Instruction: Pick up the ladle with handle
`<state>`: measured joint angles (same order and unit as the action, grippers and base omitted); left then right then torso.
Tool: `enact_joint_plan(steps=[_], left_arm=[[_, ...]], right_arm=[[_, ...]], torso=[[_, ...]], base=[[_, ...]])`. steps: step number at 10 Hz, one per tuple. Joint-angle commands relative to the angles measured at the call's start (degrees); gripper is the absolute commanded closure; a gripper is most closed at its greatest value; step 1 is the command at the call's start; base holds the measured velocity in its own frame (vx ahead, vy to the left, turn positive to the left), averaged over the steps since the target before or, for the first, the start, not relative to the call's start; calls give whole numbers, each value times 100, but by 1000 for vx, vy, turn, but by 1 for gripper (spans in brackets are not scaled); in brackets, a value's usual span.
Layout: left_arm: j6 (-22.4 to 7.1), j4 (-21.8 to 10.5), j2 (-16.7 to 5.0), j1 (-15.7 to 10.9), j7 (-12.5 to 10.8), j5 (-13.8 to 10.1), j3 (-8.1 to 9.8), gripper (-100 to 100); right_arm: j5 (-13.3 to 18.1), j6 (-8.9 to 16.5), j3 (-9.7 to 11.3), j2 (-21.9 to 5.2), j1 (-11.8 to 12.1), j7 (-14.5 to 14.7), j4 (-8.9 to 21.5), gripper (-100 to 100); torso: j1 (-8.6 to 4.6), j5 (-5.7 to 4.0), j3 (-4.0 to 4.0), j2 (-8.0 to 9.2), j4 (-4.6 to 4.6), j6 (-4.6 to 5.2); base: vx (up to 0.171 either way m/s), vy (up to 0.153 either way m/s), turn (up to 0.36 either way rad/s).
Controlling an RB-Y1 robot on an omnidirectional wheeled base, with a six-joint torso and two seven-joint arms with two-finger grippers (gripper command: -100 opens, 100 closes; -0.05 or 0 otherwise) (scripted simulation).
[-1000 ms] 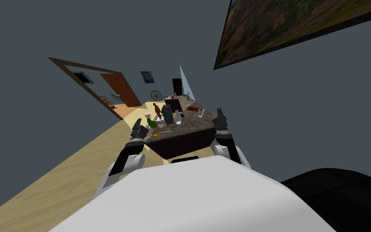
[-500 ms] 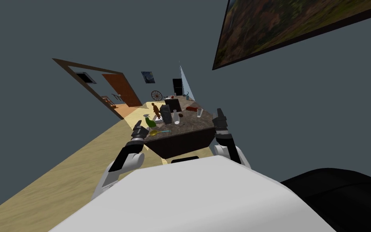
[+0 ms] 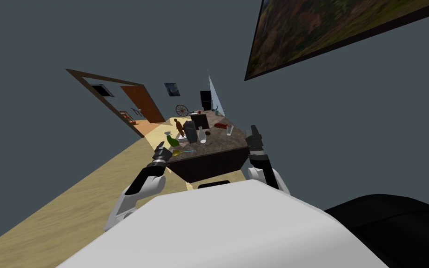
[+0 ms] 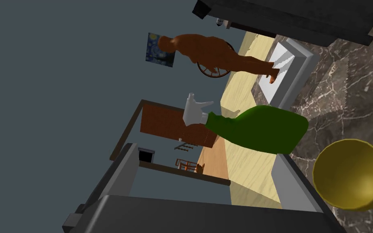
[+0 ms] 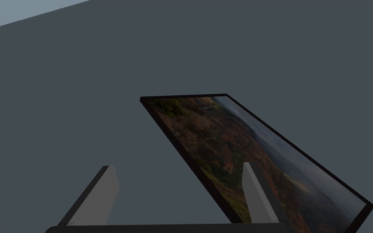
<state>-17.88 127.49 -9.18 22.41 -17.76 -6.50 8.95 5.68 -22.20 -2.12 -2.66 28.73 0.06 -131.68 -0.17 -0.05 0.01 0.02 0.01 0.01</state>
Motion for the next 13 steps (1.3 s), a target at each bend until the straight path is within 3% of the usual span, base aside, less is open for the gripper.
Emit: enact_joint_plan(steps=[1,3,4,5,8,10,13], left_arm=[[-286,-33,2,-63,-204,-53,48,-100],[-471,-33,2,-63,-204,-53,48,-100],[-690,-70,-8,-136,-374,-109,92,-100],[-825,-70,-8,-136,-374,-109,92,-100],[-1331,-154,-25,-310,-691,-228,162,-100],[-1542,-154,-25,-310,-691,-228,162,-100],[-2088,-252,-41,-518,-974,-352,208,-100]], right_arm=[[0,0,0,0,0,0,0,0],[0,0,0,0,0,0,0,0],[0,0,0,0,0,0,0,0],[0,0,0,0,0,0,0,0],[0,0,0,0,0,0,0,0],[0,0,0,0,0,0,0,0],[0,0,0,0,0,0,0,0]], torso=[[0,0,0,0,0,0],[-3,-1,-2,-4,-1,0],[8,1,-2,-4,-1,0],[9,2,-3,-4,-1,0],[7,1,-4,-7,-2,0],[9,2,-5,-9,-2,0],[15,3,-7,-11,-3,0]], base=[[-5,-62,36],[-1,-38,10],[-2,-25,30],[1,-32,23],[6,-34,37],[9,-17,10],[18,-11,38]])
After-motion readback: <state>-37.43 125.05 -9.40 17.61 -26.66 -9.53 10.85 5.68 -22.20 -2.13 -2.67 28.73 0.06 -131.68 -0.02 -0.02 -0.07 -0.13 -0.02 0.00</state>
